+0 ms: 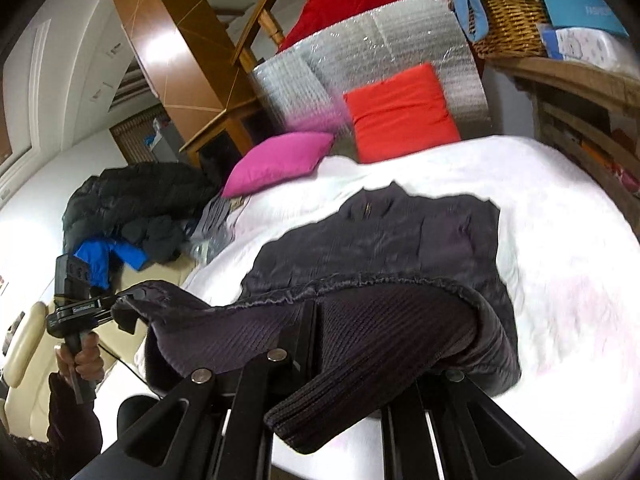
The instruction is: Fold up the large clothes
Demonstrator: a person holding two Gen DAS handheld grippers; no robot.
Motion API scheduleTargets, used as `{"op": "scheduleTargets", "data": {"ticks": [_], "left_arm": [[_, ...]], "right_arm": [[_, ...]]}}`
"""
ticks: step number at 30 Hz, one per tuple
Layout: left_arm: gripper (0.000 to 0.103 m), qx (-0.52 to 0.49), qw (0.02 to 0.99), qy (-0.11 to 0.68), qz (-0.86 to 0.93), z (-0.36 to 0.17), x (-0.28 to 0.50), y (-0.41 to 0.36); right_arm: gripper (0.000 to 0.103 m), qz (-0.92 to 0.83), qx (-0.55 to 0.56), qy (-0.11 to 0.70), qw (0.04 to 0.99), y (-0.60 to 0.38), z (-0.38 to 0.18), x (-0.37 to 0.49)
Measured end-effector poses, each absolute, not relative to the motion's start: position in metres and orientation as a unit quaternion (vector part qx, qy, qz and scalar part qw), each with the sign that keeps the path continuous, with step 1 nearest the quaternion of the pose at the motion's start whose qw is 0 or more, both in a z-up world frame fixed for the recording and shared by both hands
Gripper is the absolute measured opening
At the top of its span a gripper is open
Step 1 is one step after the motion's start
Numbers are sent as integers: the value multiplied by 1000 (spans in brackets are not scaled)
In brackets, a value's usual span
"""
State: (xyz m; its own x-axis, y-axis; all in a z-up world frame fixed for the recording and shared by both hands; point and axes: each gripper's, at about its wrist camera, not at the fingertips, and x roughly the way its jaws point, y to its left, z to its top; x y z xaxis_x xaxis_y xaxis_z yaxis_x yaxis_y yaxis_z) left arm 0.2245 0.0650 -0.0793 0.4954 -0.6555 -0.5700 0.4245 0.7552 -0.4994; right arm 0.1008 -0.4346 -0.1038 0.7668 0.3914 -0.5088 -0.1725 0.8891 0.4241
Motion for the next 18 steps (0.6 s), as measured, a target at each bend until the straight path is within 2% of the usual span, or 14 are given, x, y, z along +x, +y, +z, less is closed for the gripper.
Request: {"op": "scheduleTargets", "data": {"ticks": [18], "left_arm": [[9,-140,867,382,-287,-50,330,36]], "right_arm": [[10,126,175,265,940,-449,-74,212]]}}
